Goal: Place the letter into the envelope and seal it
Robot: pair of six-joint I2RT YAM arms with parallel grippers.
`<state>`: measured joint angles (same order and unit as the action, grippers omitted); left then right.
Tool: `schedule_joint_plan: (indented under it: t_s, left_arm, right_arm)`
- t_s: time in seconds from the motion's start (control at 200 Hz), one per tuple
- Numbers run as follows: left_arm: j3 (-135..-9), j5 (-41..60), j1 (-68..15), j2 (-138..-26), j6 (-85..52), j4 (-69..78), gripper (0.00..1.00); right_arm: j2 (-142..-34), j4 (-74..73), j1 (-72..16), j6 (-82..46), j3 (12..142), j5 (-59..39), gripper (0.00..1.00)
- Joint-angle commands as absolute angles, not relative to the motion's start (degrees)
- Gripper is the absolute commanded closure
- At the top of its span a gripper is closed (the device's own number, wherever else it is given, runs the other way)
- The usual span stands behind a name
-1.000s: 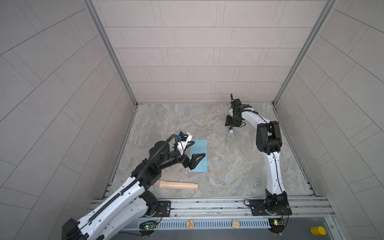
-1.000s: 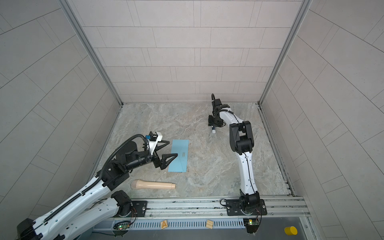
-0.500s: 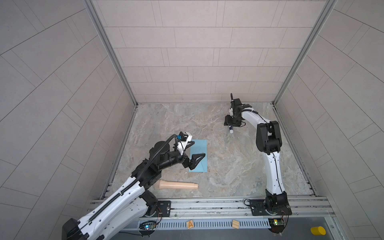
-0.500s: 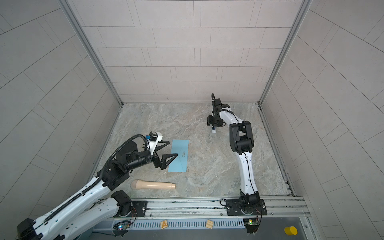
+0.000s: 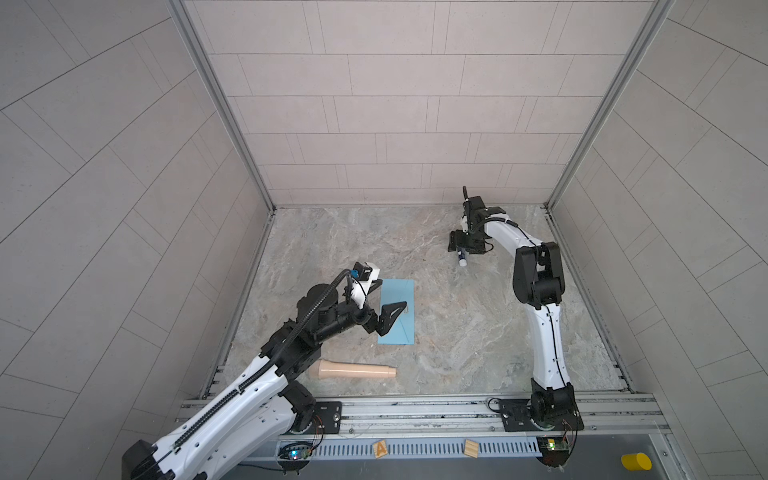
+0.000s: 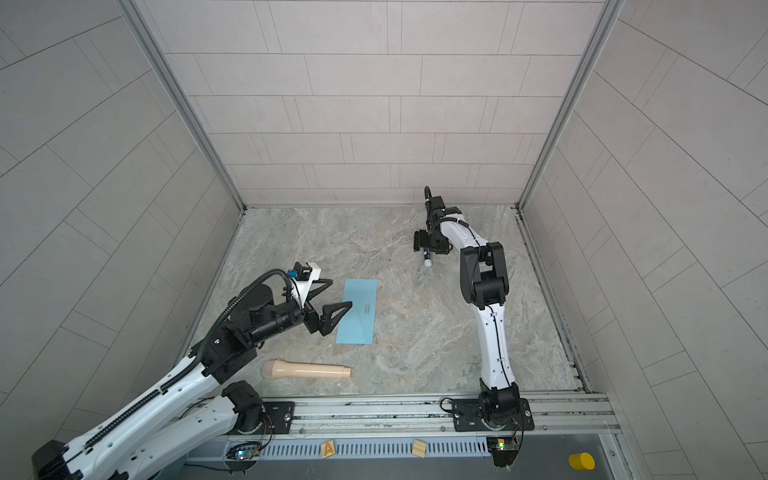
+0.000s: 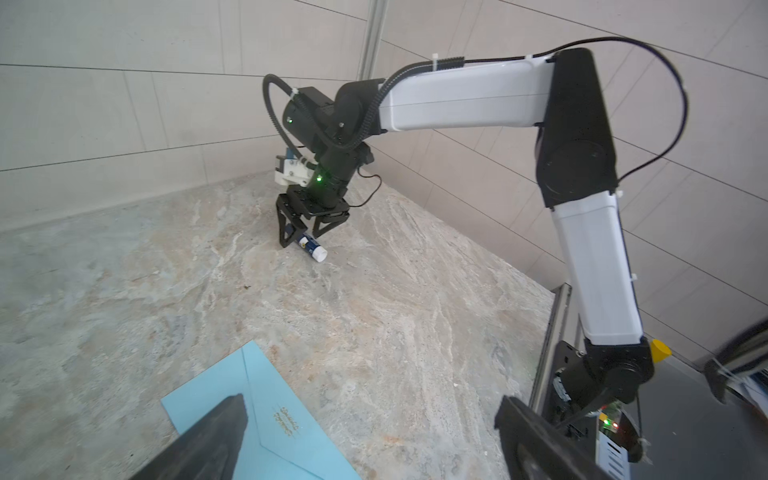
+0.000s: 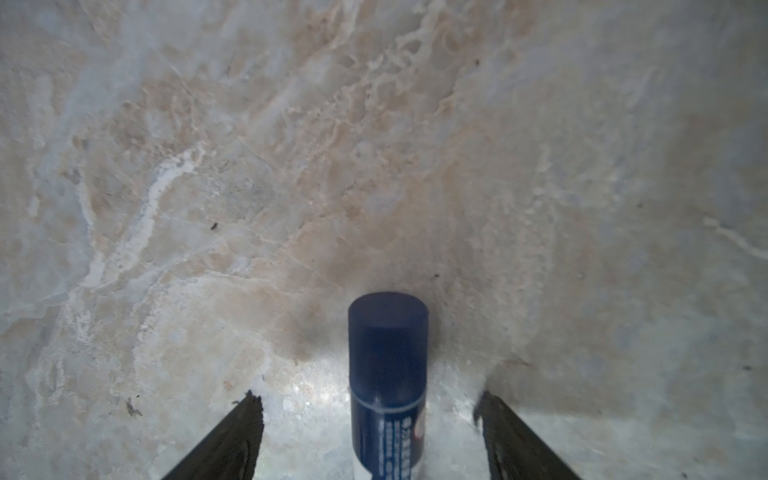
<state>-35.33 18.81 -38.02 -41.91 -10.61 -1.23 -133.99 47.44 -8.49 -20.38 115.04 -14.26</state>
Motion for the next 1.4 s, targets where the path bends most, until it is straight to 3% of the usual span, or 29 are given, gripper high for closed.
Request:
schedule_joint_plan:
  t_s: [0.0,0.12,0.235,0.39,0.475,0.645,0.78,1.016,1.166,1.396]
  left_arm:
    - [-37.20,8.11,-37.93,-40.96,-9.86,-3.44,0.00]
    - [-37.51,-3.28,-37.51,-40.51,-7.84,-3.65,0.00]
    - [-36.35,-9.75,-34.31,-40.94,-4.39,-0.39,0.00]
    - [-34.31,-10.81,-23.52,-43.92,-5.77,4.66,0.00]
    - [-32.37,-10.90,-18.97,-46.62,-5.48,8.58,0.00]
    - [-28.13,-14.47,-12.98,-52.97,-6.66,17.26,0.00]
    - [-25.35,-19.54,-12.52,-60.88,-2.94,26.41,0.00]
    - [-21.81,-26.07,-11.99,-72.40,0.51,41.87,0.00]
    - [-21.77,-27.80,-10.03,-75.21,0.78,42.31,0.00]
    - [-18.78,-26.54,-9.07,-84.80,2.17,56.73,0.00]
  right_arm:
    - [-122.89,49.28,-8.13,-19.89,116.41,-13.45,0.15]
    - [-112.72,46.28,-8.13,-18.97,112.76,-14.23,0.13]
    - [-99.92,37.44,-8.13,-17.75,101.36,-14.56,0.10]
    - [-78.86,12.88,-8.08,-17.32,73.64,-11.27,0.08]
    - [-68.16,1.07,-8.04,-16.95,60.06,-6.52,0.00]
    - [-57.43,-10.53,-7.88,-12.44,41.90,0.26,0.00]
    - [-57.32,-15.11,-7.77,-11.02,33.00,6.61,0.00]
    - [-65.75,-35.63,-7.57,-4.00,20.95,16.79,0.00]
    - [-75.05,-44.90,-7.19,0.97,19.59,17.10,0.00]
    - [-87.69,-60.52,-5.94,2.01,17.15,12.65,0.00]
